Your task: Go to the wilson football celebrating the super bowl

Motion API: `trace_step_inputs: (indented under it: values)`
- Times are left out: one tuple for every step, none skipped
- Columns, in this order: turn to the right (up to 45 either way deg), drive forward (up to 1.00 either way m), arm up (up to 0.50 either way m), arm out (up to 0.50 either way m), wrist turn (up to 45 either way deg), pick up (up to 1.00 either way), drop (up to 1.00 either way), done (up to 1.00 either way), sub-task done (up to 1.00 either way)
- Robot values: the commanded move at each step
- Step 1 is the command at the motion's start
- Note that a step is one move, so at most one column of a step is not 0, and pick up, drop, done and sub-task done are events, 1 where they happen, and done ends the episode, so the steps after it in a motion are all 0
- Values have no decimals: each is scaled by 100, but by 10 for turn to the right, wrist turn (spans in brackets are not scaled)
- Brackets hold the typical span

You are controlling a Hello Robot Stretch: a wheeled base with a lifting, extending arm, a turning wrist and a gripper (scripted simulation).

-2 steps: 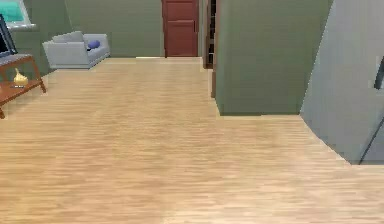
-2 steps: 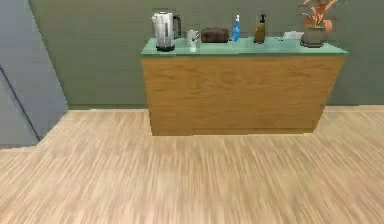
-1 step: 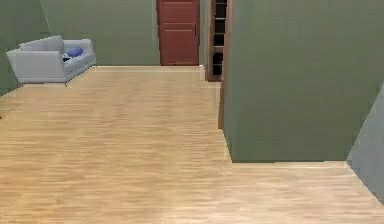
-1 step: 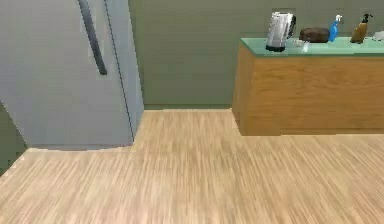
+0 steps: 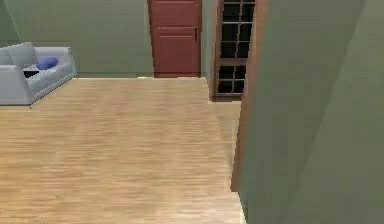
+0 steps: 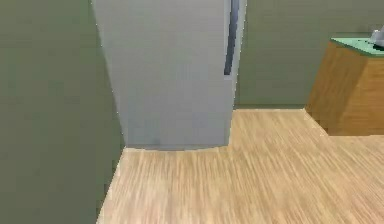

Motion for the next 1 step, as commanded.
trace_step_inputs:
  values:
    - [0, 100, 0, 0, 0, 0, 0, 0, 0]
